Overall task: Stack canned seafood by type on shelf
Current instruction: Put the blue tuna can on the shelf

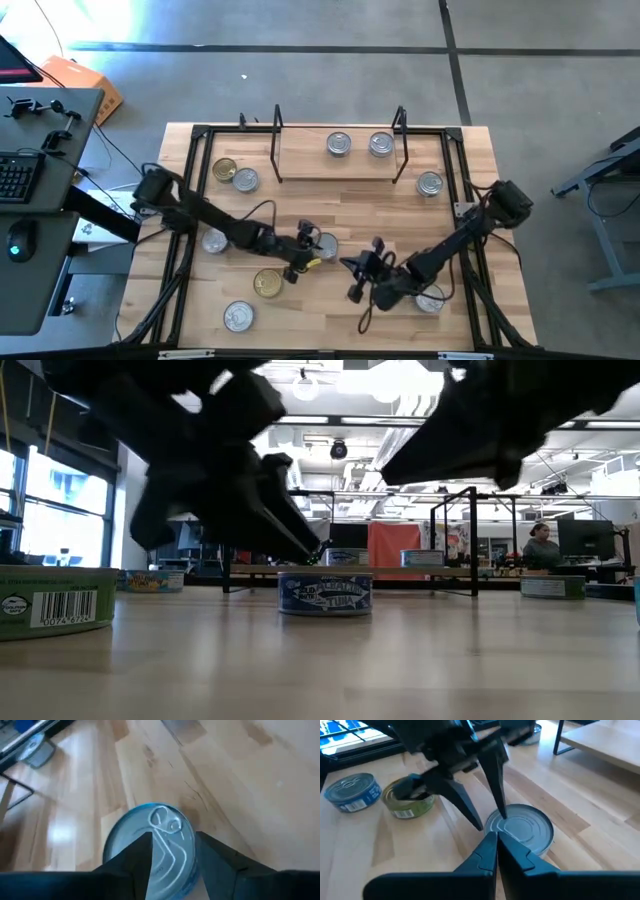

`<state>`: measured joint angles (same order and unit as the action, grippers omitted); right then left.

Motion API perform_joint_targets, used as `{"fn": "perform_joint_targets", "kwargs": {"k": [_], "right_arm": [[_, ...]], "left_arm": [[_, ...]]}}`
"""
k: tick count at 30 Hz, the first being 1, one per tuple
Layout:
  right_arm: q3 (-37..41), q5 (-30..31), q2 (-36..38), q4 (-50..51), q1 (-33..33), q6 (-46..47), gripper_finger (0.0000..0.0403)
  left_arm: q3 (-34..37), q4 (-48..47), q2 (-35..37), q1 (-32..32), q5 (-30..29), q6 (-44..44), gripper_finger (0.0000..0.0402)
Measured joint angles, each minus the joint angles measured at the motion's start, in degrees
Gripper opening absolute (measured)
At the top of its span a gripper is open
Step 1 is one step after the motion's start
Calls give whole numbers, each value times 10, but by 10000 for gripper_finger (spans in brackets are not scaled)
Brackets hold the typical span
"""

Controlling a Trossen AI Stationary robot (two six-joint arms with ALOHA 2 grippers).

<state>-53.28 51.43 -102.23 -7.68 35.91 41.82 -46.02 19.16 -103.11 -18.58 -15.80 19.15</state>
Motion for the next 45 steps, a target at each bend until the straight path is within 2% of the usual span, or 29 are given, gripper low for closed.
{"fn": "perform_joint_targets", "kwargs": {"k": [6, 10, 15, 19, 22, 25, 29, 35, 39, 42, 45], "right_arm": [[0, 5, -1, -3, 19, -28, 5], [0, -13, -2, 0, 17, -81, 20], [0, -95, -2, 0, -10, -167, 98], [0, -166, -2, 4, -31, -336, 177], [0, -175, -4, 5, -41, -474, 223], [0, -175, -7, 6, -53, -554, 248], [-1, -141, -29, 0, -65, -601, 254], [-1, -112, -90, -78, -78, -647, 255], [-1, -43, -127, -137, -82, -626, 249], [-2, -34, -136, -150, -85, -595, 223], [-2, -38, -138, -146, -88, -536, 174]], "left_arm": [[-39, -68, -30, 19, 70, 21, 113], [-42, -75, -33, 25, 79, 21, 76], [-41, -72, -29, 25, 82, 16, 9], [-40, -69, -27, 25, 82, -5, 8], [-38, -73, -17, 25, 82, -37, 2], [-38, -75, 0, 25, 83, -61, 1], [-38, -86, 27, 29, 93, -95, 1], [-39, -83, 41, 34, 96, -116, 1], [-38, -84, 41, 34, 96, -116, 0], [-39, -83, 41, 34, 95, -116, 0], [-39, -81, 41, 35, 86, -113, 0]]}}
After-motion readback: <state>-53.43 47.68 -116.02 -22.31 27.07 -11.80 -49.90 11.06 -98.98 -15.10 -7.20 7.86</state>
